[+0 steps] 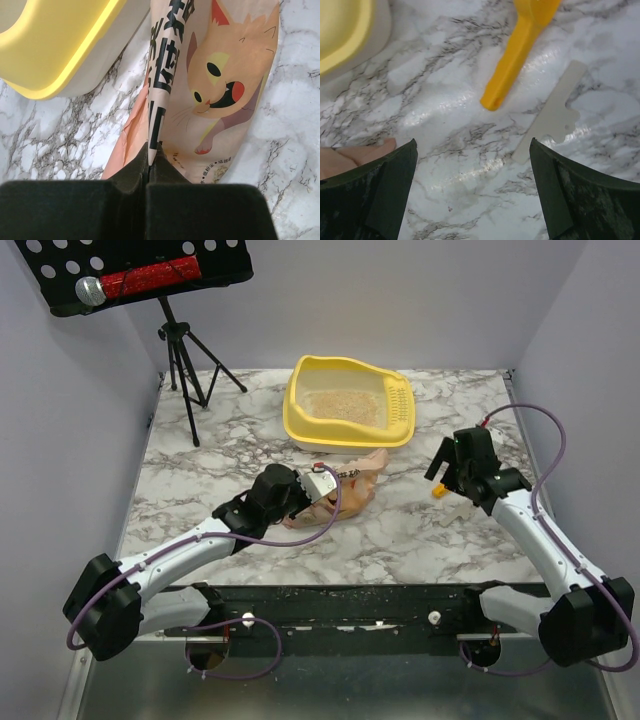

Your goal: Fill the litter box with clean litter

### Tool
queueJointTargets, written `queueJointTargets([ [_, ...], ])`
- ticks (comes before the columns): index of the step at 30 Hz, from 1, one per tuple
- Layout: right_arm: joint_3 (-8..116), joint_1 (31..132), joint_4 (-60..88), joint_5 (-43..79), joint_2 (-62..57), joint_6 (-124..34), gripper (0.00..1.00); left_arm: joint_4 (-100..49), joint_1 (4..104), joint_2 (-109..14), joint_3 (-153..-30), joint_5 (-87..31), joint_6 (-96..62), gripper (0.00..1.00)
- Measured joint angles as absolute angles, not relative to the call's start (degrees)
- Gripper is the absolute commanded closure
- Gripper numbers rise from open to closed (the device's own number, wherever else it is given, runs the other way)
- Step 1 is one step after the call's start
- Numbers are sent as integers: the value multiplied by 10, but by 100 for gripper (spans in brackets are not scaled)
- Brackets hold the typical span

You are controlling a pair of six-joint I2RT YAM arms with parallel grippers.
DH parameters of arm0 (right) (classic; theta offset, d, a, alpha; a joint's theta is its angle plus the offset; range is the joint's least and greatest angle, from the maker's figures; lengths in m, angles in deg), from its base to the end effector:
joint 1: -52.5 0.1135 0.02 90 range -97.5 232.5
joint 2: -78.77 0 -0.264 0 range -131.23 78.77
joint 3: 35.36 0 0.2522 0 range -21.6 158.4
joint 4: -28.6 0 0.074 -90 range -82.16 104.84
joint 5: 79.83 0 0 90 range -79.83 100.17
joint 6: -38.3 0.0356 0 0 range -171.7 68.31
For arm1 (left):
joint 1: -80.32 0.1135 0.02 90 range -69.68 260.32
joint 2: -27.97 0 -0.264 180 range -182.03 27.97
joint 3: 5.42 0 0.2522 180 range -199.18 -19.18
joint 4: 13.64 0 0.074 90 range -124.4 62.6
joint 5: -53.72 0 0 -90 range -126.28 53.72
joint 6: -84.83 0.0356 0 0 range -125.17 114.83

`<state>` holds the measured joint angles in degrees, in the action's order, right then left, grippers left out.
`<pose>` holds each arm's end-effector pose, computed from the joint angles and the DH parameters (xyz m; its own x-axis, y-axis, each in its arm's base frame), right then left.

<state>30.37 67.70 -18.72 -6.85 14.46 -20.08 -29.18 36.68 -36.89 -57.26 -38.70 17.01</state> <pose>0.2275 0.0510 0.2801 -0.6185 0.3515 -0.7028 0.3172 0.9300 0.1859 0.1818 -0.1713 0.2433 -0.0702 0.5881 -0.8057 0.7442 0.5687 0.3503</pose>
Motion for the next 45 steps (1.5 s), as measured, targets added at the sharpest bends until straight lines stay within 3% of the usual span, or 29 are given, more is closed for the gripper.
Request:
queueJointTargets([
  [8,254,603,-250,-82,153,-81,0,-293,359,-369,-573,-400,162,100],
  [28,149,518,-178,-48,141,-46,31,-297,356,-362,-572,-403,160,100],
  [45,111,502,-100,-43,95,-17,40,-296,356,-364,-572,-404,160,100],
])
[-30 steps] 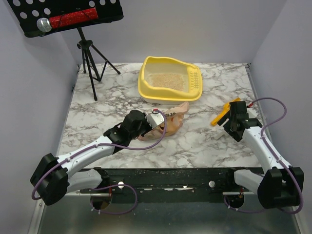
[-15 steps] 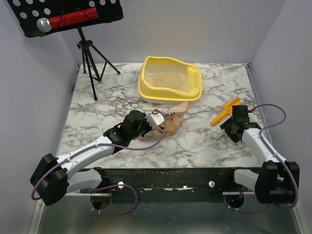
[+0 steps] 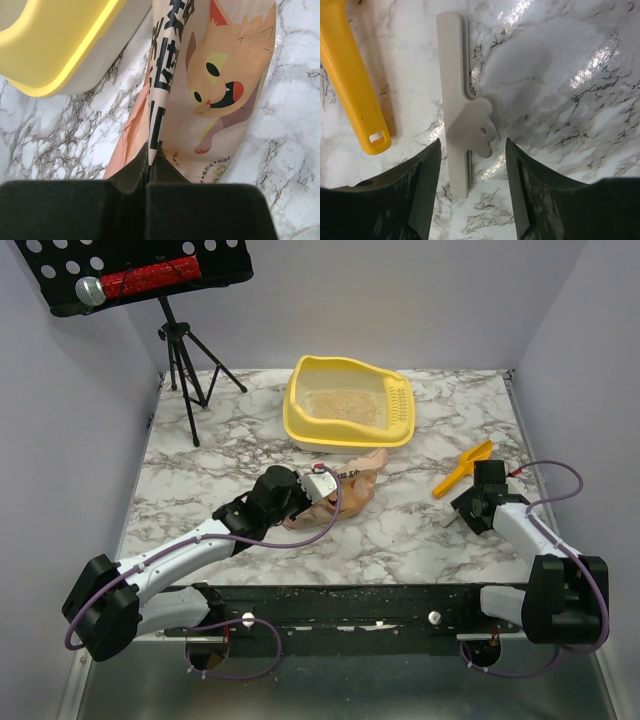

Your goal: Fill the litter box with clean litter

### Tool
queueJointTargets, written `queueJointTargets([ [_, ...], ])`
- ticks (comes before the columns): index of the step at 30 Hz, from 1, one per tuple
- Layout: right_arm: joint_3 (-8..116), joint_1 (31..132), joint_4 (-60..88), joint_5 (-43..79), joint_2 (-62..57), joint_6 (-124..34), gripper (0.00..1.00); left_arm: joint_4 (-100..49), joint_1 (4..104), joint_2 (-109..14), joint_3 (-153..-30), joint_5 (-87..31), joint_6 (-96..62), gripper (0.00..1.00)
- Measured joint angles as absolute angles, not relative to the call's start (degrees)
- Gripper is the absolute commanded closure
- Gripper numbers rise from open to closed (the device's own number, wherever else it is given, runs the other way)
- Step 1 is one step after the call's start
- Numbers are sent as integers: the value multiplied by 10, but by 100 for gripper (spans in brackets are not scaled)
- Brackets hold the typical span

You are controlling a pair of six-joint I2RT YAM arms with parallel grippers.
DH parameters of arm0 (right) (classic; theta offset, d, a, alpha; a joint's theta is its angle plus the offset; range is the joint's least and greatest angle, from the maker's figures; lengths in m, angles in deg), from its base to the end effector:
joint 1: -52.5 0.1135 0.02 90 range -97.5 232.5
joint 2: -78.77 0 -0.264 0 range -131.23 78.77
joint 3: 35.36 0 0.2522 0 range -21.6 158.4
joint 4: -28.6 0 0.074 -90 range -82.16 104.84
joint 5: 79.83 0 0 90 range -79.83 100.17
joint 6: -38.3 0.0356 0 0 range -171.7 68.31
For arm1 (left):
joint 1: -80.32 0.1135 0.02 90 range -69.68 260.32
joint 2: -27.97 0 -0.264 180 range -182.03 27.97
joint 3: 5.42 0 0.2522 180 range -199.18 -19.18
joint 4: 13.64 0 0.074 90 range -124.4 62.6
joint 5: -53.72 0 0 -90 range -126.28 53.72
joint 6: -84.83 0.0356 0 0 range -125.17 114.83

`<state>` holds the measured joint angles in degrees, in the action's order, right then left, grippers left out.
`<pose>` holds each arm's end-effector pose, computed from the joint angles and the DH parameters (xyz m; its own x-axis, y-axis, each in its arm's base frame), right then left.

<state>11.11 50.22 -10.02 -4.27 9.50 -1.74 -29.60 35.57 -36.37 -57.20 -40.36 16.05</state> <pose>0.2104 -0.0173 0.1674 -0.4437 0.7597 -0.4754 0.7732 0.5927 0.2254 0.1780 -0.1728 0.2443 -0.0780 0.5857 -0.8068 0.7360 0.5797 0.3497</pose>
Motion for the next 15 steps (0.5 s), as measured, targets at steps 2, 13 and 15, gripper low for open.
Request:
queueJointTargets([
  [2,109,502,-94,-42,90,-15,45,-295,356,-365,-572,-404,161,100],
  [13,108,494,-63,-43,71,-2,75,-281,356,-378,-572,-418,164,100],
  [15,108,493,-58,-44,72,-2,83,-278,356,-381,-572,-419,164,100],
])
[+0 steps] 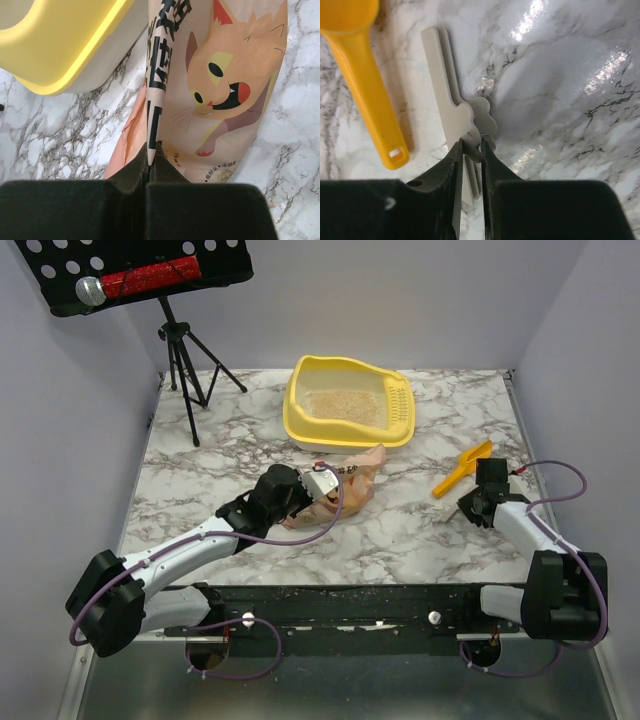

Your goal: Fill the litter box with clean litter

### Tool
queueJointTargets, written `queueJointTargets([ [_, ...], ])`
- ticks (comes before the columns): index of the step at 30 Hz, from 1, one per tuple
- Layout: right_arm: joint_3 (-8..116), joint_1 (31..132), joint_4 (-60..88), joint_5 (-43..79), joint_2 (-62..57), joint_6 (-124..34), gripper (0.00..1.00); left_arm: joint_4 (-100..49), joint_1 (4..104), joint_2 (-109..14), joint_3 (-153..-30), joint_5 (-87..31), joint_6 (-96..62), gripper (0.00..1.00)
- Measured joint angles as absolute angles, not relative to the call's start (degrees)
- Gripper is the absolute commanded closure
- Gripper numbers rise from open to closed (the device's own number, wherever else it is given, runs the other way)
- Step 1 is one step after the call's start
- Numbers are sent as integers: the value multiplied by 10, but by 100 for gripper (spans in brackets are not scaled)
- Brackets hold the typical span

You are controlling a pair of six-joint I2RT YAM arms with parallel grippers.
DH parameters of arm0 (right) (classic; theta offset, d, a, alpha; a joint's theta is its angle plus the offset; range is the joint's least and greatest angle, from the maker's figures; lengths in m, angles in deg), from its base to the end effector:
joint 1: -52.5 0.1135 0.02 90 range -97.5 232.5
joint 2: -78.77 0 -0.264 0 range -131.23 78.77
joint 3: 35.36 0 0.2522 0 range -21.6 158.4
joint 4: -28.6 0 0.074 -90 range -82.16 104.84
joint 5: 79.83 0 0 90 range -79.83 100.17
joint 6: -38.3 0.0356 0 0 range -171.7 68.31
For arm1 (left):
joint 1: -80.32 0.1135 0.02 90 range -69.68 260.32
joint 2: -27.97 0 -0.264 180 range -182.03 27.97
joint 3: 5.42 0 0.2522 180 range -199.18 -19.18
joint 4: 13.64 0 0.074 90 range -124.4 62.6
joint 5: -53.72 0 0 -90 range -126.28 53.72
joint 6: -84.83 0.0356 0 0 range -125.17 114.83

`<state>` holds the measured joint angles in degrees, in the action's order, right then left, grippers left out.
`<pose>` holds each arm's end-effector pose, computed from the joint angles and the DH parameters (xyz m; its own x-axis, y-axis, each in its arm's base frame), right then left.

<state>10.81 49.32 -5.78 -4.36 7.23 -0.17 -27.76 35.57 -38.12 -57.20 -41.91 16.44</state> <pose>0.2181 -0.0211 0.1622 -0.3957 0.7810 -0.4831 0.7872 0.5594 0.2596 0.1826 -0.1761 0.2404 -0.0789 0.5943 -0.8004 0.7189 0.5901 0.3673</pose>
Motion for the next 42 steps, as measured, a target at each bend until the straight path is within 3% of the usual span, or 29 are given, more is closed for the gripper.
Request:
queueJointTargets([
  [3,108,491,-44,-43,81,0,99,-275,356,-383,-572,-421,165,100],
  [11,108,491,-35,-41,84,-1,99,-275,356,-384,-572,-422,165,99],
  [16,100,490,-38,-41,119,-14,99,-275,356,-383,-572,-423,165,74],
  [20,95,490,-63,-41,183,-39,99,-275,356,-374,-576,-423,165,44],
  [21,95,490,-67,-40,201,-44,99,-276,356,-370,-580,-422,165,42],
  [32,182,504,-126,30,342,-159,99,-329,356,-289,-626,-345,164,37],
  [42,300,684,-75,185,304,-257,99,-363,356,-256,-755,-262,18,37],
])
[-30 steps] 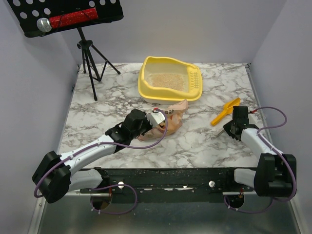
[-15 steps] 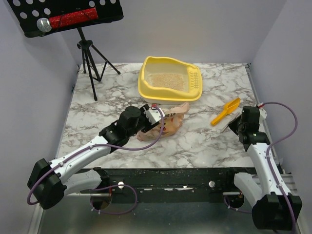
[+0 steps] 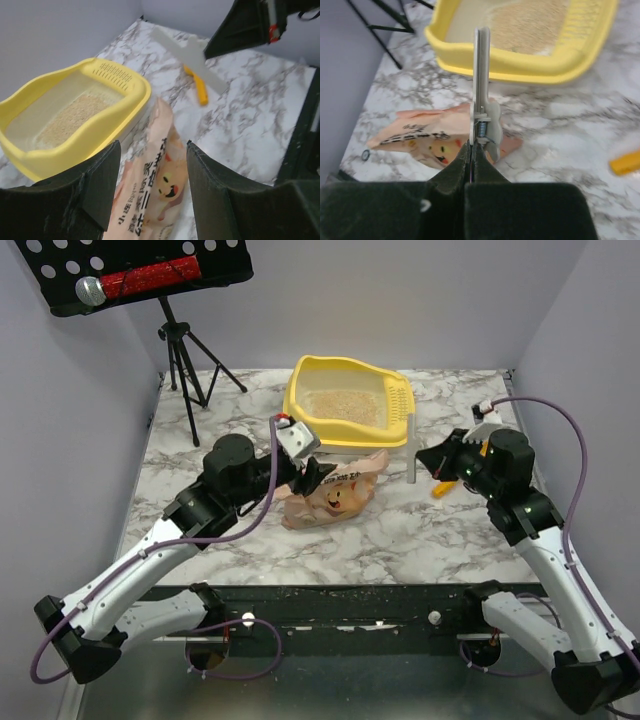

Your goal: Fill the litter box with clean litter

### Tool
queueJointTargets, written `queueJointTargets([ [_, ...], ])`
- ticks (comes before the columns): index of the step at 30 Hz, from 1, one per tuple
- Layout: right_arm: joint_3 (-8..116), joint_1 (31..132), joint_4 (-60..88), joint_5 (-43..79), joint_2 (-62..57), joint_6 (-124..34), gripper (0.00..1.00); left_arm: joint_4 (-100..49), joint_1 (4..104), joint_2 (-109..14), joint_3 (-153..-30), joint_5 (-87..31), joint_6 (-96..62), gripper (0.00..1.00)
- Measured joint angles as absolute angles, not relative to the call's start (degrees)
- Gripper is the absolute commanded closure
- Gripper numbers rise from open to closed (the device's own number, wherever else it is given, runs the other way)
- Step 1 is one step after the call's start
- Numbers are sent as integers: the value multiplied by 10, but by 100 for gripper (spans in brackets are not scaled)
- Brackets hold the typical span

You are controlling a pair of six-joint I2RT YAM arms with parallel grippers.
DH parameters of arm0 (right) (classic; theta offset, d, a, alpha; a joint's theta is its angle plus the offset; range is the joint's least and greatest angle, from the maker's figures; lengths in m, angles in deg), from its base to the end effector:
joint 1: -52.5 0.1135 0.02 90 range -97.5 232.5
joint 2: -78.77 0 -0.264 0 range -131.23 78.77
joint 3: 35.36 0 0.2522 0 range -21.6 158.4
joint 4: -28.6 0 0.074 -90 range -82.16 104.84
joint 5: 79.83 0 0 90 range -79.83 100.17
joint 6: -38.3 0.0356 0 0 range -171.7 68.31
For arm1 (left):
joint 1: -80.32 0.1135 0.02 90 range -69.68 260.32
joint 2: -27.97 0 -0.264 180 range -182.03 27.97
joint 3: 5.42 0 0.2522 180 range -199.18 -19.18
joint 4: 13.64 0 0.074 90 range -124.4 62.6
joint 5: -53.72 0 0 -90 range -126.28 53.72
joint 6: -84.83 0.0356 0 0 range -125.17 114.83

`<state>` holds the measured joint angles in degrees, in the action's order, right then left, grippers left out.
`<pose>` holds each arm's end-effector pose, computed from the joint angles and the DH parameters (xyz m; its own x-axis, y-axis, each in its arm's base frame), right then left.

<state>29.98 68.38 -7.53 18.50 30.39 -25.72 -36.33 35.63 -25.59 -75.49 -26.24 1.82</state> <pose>0.1804 0.0567 0.3486 -0.4602 0.3197 -0.8283 -0.2233 0.8612 0.4565 0.1474 -0.1545 0.3858 0.0233 0.1455 -0.9891 0.8190 0.5646 0.1024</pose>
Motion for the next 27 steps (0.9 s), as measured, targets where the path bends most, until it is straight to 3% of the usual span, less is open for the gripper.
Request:
queueJointTargets([
  [6,350,714,-21,322,276,-317,99,-354,379,-309,-836,-169,-135,39],
  [15,374,777,30,458,255,-358,99,-82,505,-354,-700,42,-437,40],
  [27,371,834,100,487,212,-349,99,64,525,-338,-670,109,-517,40],
])
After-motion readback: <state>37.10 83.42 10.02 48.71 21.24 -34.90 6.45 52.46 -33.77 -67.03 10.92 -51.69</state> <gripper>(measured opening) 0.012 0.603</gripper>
